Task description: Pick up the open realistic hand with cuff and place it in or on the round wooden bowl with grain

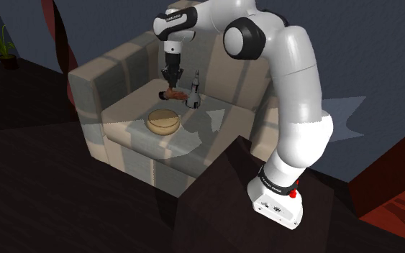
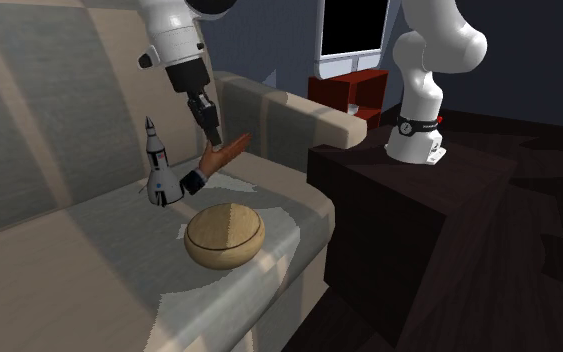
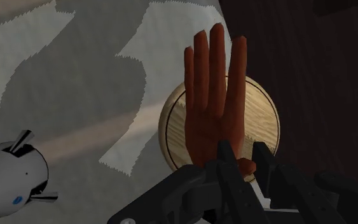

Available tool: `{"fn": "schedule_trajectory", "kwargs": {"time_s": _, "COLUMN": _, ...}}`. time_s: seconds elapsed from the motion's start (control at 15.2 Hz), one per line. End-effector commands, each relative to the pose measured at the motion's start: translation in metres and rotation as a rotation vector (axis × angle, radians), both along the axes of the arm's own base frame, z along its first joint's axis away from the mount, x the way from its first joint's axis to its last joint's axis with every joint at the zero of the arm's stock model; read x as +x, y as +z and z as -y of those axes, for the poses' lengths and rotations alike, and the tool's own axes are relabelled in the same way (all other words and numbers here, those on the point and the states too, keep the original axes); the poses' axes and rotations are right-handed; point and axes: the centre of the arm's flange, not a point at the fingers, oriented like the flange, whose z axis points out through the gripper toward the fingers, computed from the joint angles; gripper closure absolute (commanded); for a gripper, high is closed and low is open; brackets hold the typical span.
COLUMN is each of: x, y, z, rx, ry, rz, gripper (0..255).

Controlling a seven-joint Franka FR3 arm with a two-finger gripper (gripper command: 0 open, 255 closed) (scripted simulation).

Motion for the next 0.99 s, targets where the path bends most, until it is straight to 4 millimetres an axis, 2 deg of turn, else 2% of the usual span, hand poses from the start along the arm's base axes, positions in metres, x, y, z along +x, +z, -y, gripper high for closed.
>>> {"fn": "schedule_trajectory", "kwargs": {"time_s": 0.0, "x": 0.019, "y": 0.005, "z": -0.021, "rx": 0.0, "ry": 0.0, "rz": 0.0, "gripper": 255}}
{"fn": "schedule_trajectory", "kwargs": {"time_s": 0.13, "x": 0.038, "y": 0.008, "z": -0.039, "rx": 0.0, "ry": 0.0, "rz": 0.0, "gripper": 255}}
{"fn": "schedule_trajectory", "kwargs": {"time_s": 0.2, "x": 0.04, "y": 0.009, "z": -0.042, "rx": 0.0, "ry": 0.0, "rz": 0.0, "gripper": 255}}
{"fn": "schedule_trajectory", "kwargs": {"time_s": 0.92, "x": 0.04, "y": -0.049, "z": -0.042, "rx": 0.0, "ry": 0.0, "rz": 0.0, "gripper": 255}}
